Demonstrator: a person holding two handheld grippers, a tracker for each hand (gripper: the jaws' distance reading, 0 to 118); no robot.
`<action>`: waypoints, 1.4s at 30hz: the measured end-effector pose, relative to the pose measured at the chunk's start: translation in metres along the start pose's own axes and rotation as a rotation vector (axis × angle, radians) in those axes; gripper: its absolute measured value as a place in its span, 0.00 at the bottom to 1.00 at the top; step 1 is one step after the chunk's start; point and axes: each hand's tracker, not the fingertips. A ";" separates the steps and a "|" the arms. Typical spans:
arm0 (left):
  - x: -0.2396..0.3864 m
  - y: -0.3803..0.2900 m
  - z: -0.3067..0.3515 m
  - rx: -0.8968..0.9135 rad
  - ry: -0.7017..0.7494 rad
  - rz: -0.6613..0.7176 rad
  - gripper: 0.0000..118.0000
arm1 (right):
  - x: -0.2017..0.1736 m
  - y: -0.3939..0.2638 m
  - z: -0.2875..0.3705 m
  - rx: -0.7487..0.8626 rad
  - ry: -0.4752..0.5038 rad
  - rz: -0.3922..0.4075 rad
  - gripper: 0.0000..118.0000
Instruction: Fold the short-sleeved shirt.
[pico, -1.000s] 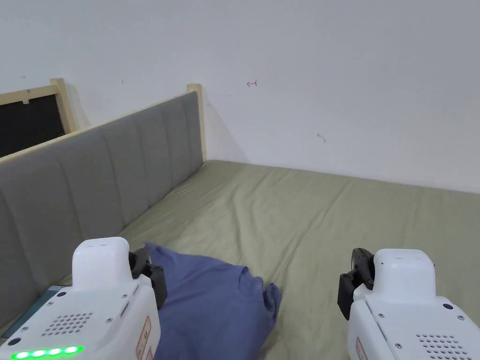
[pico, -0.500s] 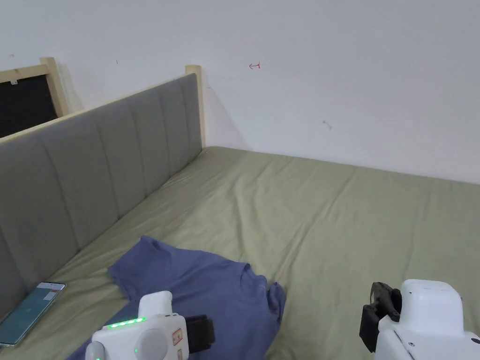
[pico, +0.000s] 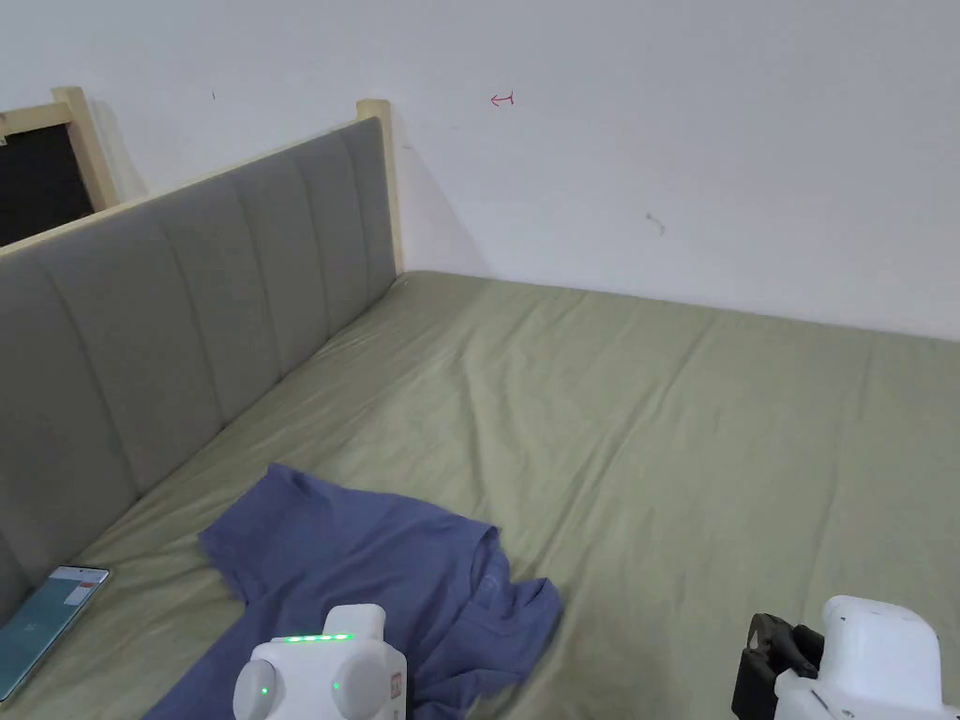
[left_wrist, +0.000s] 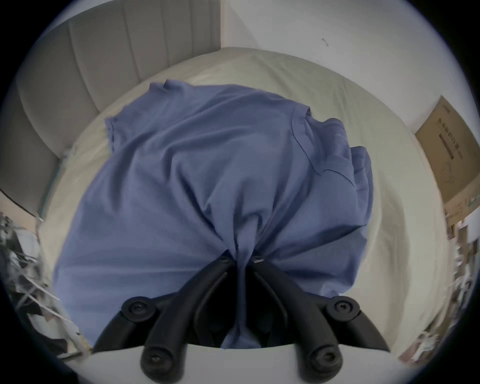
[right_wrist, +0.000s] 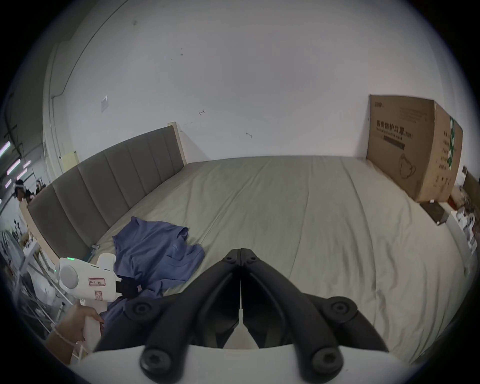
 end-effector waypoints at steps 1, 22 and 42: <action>-0.005 0.001 0.000 -0.007 -0.050 0.047 0.04 | 0.002 -0.001 0.001 -0.005 0.010 -0.014 0.01; 0.336 -0.014 0.132 0.015 -0.947 -0.364 0.04 | 0.149 0.047 0.140 0.264 -0.359 -0.198 0.01; 0.335 -0.085 0.096 -0.060 -0.774 -0.555 0.43 | 0.170 -0.001 0.122 0.086 -0.380 -0.145 0.01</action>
